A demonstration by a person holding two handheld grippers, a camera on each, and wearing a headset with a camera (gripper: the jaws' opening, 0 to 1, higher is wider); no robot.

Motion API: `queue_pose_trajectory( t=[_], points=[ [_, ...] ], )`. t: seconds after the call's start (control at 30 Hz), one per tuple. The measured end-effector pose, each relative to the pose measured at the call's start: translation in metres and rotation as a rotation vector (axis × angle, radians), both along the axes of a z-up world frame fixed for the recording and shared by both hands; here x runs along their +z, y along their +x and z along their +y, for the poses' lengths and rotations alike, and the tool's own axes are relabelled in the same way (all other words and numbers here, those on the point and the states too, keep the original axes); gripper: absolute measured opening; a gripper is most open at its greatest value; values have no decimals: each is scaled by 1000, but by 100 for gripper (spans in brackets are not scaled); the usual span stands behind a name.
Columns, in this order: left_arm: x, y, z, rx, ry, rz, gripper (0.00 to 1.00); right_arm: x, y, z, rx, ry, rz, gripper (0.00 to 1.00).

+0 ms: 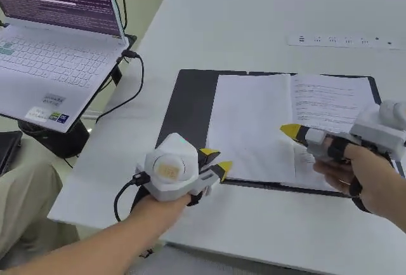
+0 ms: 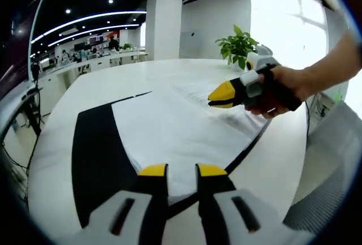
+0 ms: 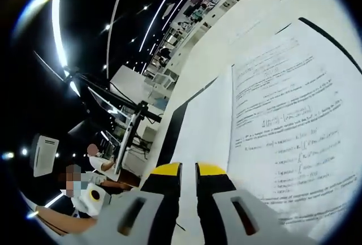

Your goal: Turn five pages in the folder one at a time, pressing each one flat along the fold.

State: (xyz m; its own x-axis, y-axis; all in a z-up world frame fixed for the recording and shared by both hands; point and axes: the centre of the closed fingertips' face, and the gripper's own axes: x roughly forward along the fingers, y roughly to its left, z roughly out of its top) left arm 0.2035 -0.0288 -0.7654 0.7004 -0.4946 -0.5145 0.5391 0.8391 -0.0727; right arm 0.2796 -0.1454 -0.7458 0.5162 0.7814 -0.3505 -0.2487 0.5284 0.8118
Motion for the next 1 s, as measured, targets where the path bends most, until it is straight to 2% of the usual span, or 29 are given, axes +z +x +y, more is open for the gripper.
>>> queue_pose_trajectory(
  t=[0.13, 0.17, 0.23, 0.27, 0.33, 0.43, 0.47, 0.5, 0.53, 0.6, 0.67, 0.8, 1.0],
  points=[
    [-14, -1, 8, 32, 21, 41, 18, -3, 11, 0, 11, -5, 2, 6],
    [-16, -1, 9, 32, 26, 41, 18, -5, 14, 1, 18, -11, 4, 6],
    [-22, -6, 13, 28, 55, 56, 18, -8, 19, 4, 27, -14, 7, 4],
    [-23, -9, 15, 31, 61, 57, 17, -11, 23, 5, 31, -16, 9, 1],
    [-20, -9, 15, 38, 51, 34, 16, -18, 30, 6, 31, -27, 25, 0],
    [-20, -8, 15, 31, 69, 19, 15, -27, 42, 2, -22, -28, 62, 0],
    [-20, -7, 15, 30, 70, 19, 15, -31, 46, -1, -47, -18, 101, 0],
    [-20, -7, 15, 30, 71, 17, 15, -30, 47, 0, -44, 1, 103, 0],
    [-20, -8, 15, 30, 70, 16, 15, -27, 51, 2, -63, 47, 123, 0],
    [-20, -8, 16, 30, 64, 9, 15, -27, 59, 1, -76, 39, 113, 0],
    [-20, -7, 17, 31, 59, 7, 16, -28, 66, 1, -96, 49, 127, 0],
    [-22, -6, 19, 30, 58, 5, 16, -30, 78, 1, -134, 93, 161, 0],
    [-22, -6, 20, 32, 55, 6, 16, -29, 93, 3, -177, 134, 175, 0]
  ],
)
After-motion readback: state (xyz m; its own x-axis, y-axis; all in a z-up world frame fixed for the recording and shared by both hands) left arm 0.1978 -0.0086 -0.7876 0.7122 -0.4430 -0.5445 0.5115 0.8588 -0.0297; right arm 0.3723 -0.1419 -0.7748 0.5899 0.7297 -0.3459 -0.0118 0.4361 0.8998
